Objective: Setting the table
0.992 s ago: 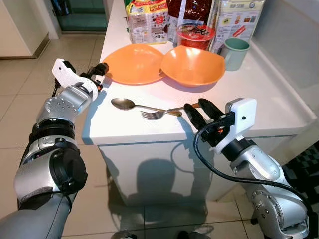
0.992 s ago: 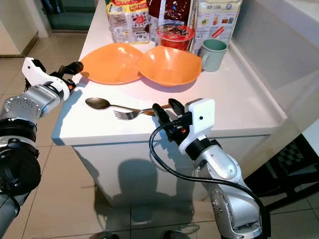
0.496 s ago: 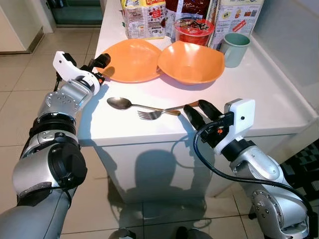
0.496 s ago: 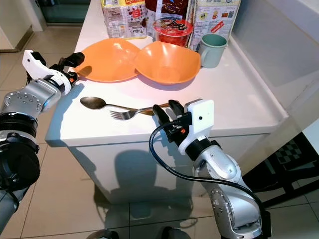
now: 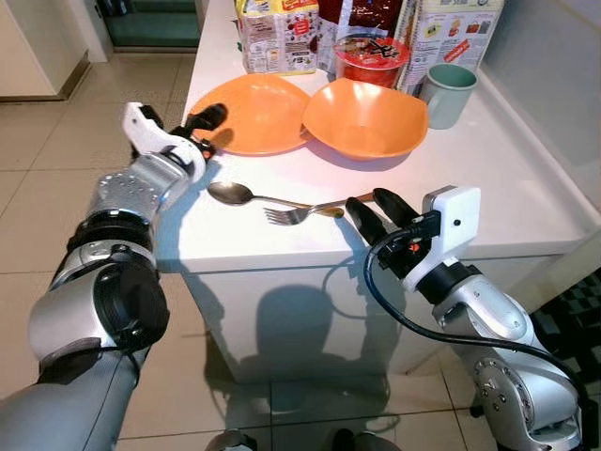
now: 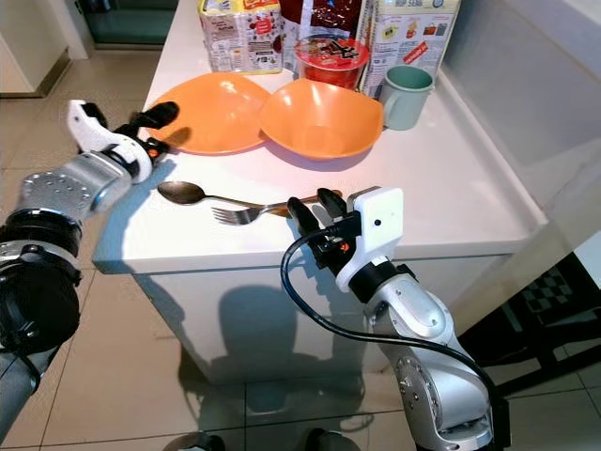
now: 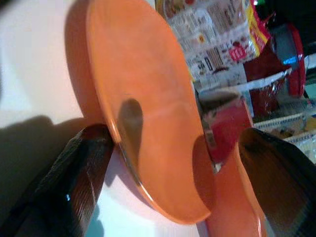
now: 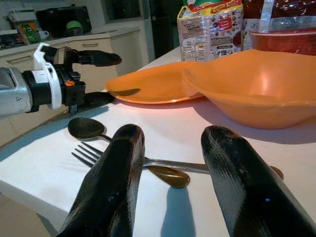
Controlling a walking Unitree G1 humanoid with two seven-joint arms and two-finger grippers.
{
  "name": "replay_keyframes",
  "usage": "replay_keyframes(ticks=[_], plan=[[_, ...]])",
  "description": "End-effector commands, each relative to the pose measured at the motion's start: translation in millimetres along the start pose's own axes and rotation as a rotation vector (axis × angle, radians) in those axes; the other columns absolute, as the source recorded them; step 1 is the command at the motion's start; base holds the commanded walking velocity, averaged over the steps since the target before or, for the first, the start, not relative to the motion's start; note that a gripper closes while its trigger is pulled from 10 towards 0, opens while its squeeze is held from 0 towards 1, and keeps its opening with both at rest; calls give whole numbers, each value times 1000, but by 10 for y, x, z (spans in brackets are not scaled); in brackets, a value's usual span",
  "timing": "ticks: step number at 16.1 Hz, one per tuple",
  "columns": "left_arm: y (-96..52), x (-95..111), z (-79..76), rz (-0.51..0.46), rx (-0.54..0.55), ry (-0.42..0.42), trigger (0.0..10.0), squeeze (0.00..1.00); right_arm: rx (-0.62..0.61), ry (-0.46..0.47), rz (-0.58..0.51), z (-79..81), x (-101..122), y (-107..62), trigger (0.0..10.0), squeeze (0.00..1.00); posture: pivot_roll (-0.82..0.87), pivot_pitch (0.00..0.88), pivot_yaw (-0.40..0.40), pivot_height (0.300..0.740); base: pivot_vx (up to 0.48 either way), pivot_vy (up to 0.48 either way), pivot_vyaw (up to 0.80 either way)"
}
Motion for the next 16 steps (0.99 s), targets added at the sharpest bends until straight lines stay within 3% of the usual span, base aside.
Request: replay_keyframes(ticks=[1, 4, 7, 8, 9, 10, 16], plan=[[33, -38, -77, 9, -22, -10, 10000, 0, 5, -3, -22, 13, 77, -7, 10000, 0, -9, 96, -14, 740, 0, 0, 0], [48, -52, -66, -3, -10, 19, 10000, 0, 6, -4, -22, 14, 77, -6, 10000, 0, -15, 101, -11, 740, 0, 0, 0], [41, -10, 54, -56, 69, 65, 9961, 0, 2, -3, -19, 15, 74, -8, 10000, 0, -16, 103, -7, 740, 0, 0, 0], [36, -10, 86, -60, 84, 56, 4549, 0, 1, -2, -19, 16, 74, -8, 10000, 0, -15, 103, -6, 740, 0, 0, 0], [34, -11, 98, -62, 88, 49, 392, 0, 1, -2, -19, 17, 73, -6, 10000, 0, -16, 102, -5, 740, 0, 0, 0], [31, -16, 112, -62, 90, 36, 0, 0, 1, -2, -19, 18, 72, -5, 10000, 0, -16, 102, -5, 740, 0, 0, 0], [36, -42, 133, -59, 101, 22, 0, 0, -3, -3, -17, 18, 66, -7, 10000, 0, -15, 100, -3, 740, 0, 0, 0]])
Point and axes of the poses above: a point about 5 cm out from each wrist's last joint towards the gripper, its own y axis pointing out of the wrist towards the gripper, its own x axis along the axis of the wrist's last joint, z = x × y, the point moved 4 cm from there along y, pointing out of the wrist towards the gripper, and after that the axes turned 4 degrees about -y, right-handed, at the moved point
